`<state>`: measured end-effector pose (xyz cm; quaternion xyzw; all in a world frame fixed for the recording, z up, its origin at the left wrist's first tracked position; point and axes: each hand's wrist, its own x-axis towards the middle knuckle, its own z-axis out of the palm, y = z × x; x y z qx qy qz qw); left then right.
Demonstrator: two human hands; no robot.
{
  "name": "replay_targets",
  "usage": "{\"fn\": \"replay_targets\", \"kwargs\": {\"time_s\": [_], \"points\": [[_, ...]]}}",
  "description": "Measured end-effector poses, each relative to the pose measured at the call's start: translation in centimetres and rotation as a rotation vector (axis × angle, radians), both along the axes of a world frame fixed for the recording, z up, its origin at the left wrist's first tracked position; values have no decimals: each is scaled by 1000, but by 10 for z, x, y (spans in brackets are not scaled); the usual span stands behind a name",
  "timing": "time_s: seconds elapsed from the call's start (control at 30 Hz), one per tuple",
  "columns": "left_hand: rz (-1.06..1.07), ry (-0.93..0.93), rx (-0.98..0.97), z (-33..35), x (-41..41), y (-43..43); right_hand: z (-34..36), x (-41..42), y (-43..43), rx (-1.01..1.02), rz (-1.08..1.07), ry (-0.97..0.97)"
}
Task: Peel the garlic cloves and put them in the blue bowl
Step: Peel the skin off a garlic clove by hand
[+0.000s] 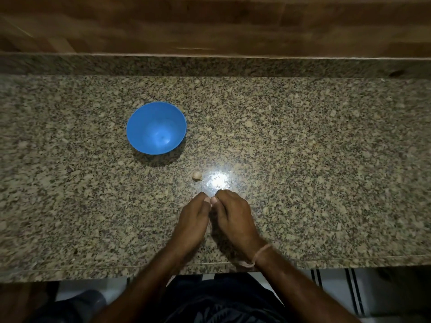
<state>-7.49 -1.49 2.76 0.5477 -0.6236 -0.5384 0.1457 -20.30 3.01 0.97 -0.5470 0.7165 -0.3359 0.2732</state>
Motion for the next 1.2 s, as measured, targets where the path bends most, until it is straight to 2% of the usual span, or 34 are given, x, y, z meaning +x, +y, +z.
{"fn": "replay_targets", "kwargs": {"time_s": [0.03,0.07,0.1,0.13,0.2,0.27,0.33,0.4,0.43,0.47,0.5,0.57,0.6,0.63,0.67,0.77,0.83,0.87,1.07,1.2], "points": [[58,71,168,3,-2,-2,1,-2,-1,-33,37,75],[95,115,250,5,-4,-2,3,-5,-2,-64,70,125],[98,115,215,8,-6,-1,4,-8,-3,-84,80,136],[69,81,72,9,-8,2,3,-11,-5,-74,69,96],[-12,-27,-258,7,-9,7,6,-13,-8,58,2,-190],[-47,-82,-337,9,-11,8,9,-9,-8,194,-53,-420],[2,-69,-115,8,-13,2,8,-7,-5,95,-42,-262],[124,93,305,10,-13,-4,5,-10,-2,-43,22,7],[164,141,421,10,-14,-4,4,-14,-3,-73,69,88],[178,144,410,12,-16,-2,5,-16,-4,-91,79,110],[147,83,258,13,-17,2,3,-15,-5,-84,72,88],[54,-115,-209,11,-16,11,9,-14,-7,39,19,-171],[3,-184,-356,9,-15,12,12,-11,-8,126,-8,-314],[-24,-210,-406,9,-14,11,14,-10,-6,177,-38,-399],[-17,-194,-367,8,-14,9,15,-8,-5,157,-17,-348],[166,42,115,11,-16,3,6,-11,-2,-16,29,-53],[248,172,339,15,-18,3,3,-14,-5,-58,64,2],[261,197,369,16,-19,3,6,-15,-6,-70,62,-5],[256,143,104,22,-19,2,19,-11,-7,75,-137,-504],[252,134,19,21,-19,5,24,-8,-6,127,-206,-766]]}}
